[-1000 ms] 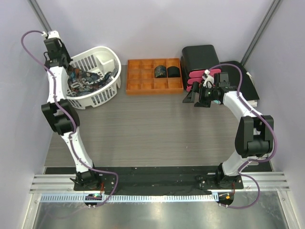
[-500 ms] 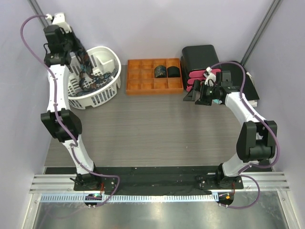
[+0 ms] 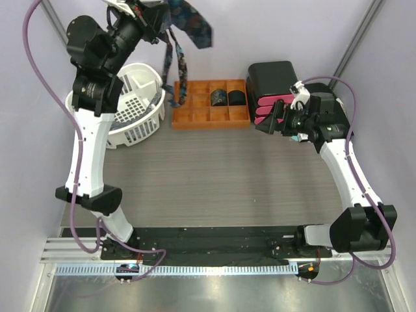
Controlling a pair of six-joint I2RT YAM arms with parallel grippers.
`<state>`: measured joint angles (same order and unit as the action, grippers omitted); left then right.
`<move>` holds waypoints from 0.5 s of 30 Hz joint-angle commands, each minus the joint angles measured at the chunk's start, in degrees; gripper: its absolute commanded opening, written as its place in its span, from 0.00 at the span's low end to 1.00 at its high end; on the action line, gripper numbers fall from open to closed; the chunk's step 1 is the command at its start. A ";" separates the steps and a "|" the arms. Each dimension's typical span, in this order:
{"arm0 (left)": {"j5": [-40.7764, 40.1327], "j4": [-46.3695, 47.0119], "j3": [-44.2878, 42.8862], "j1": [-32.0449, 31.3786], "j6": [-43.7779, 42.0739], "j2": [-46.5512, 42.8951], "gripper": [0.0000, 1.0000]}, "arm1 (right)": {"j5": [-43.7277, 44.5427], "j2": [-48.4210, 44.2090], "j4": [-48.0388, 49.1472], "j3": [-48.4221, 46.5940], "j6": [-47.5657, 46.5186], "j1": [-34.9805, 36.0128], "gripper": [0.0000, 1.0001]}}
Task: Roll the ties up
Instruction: Place the tie at the center of the board.
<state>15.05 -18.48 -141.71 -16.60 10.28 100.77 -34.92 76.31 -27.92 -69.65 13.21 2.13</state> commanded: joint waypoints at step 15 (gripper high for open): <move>18.58 -12.35 68.31 13.16 -8.93 -29.84 1.00 | 1.79 -12.15 -7.84 6.53 -11.71 -0.20 1.00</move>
<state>24.71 -22.20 -80.09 -12.29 15.25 75.33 -31.81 67.20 -31.70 -65.47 7.75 2.13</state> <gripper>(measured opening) 0.994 0.996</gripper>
